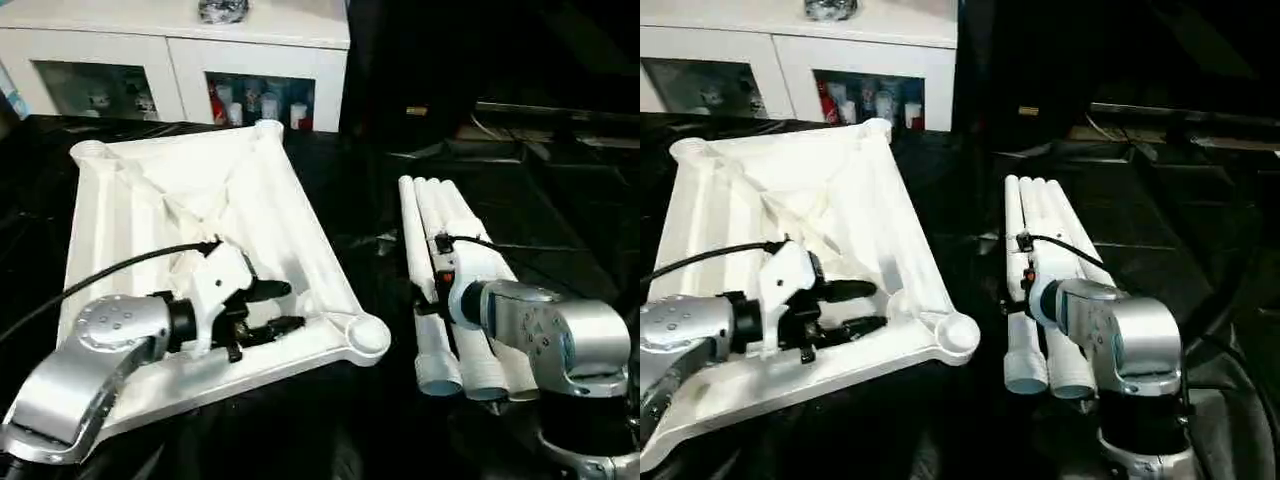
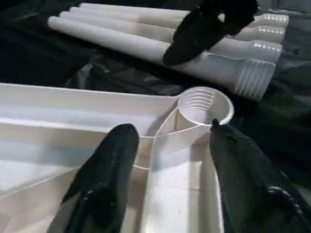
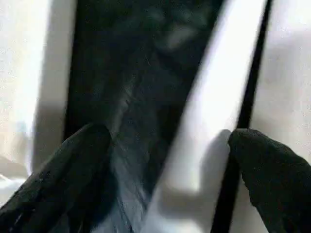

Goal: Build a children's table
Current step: Pick table leg

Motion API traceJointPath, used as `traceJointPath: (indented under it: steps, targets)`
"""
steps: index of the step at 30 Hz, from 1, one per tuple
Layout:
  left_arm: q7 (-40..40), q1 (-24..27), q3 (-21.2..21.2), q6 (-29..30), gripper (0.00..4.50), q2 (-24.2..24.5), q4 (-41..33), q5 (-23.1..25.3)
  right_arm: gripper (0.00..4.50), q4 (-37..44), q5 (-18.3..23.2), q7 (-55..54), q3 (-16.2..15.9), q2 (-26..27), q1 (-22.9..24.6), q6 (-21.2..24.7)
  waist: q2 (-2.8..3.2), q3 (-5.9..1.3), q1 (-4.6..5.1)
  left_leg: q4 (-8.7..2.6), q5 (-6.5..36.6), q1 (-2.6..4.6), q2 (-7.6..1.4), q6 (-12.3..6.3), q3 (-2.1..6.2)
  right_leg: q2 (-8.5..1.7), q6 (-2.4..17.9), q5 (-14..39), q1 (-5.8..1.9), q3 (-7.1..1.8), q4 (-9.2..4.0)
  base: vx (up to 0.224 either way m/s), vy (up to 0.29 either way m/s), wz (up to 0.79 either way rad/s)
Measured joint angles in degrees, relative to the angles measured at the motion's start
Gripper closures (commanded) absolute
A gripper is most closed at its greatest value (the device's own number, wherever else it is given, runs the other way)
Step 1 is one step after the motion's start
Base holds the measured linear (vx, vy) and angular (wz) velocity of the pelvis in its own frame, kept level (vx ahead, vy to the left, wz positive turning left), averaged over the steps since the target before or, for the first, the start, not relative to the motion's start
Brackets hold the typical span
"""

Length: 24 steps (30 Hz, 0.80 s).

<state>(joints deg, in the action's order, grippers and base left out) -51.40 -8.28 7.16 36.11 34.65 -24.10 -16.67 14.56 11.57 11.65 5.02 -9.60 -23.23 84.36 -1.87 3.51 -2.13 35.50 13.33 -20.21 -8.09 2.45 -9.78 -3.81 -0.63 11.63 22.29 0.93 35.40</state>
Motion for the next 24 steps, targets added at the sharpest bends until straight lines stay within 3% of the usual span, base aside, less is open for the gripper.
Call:
traceJointPath:
  steps: [7, 14, 24]
  targets:
    - [-0.29, -0.86, 0.58, 0.46, 1.74, 0.60, 0.28, -0.44, 0.00, 0.14, 0.61, 0.47, 2.60, 2.43, -0.07, 6.58, 0.02, 0.01, -0.30, -0.10, -0.36, 0.08, -0.36, 0.63, 0.02, 0.41, 0.14, -0.08, 0.09, -0.04, 0.16, 0.000, 0.000, 0.00]
    - [-0.25, -0.55, 1.11, 1.29, 1.74, 1.00, -1.33, -0.60, 0.00, -0.13, 1.39, -0.08, 2.41, 1.97, 0.88, 7.63, 0.02, 0.01, -0.57, -0.16, -0.57, 0.08, -0.37, 1.00, 0.02, 0.42, 0.25, -0.07, 0.35, -0.07, 0.55, 0.000, 0.000, 0.00]
    - [-0.19, -0.53, 1.60, 1.70, 1.68, 1.60, -2.22, -1.09, 0.92, -1.76, 1.77, -0.62, 2.85, 2.58, 1.14, 7.72, 0.02, 0.01, -0.94, -0.44, -0.74, 0.07, -0.46, 1.25, 0.02, 0.52, 0.53, -0.25, 0.56, -0.06, 0.61, 0.000, 0.000, 0.00]
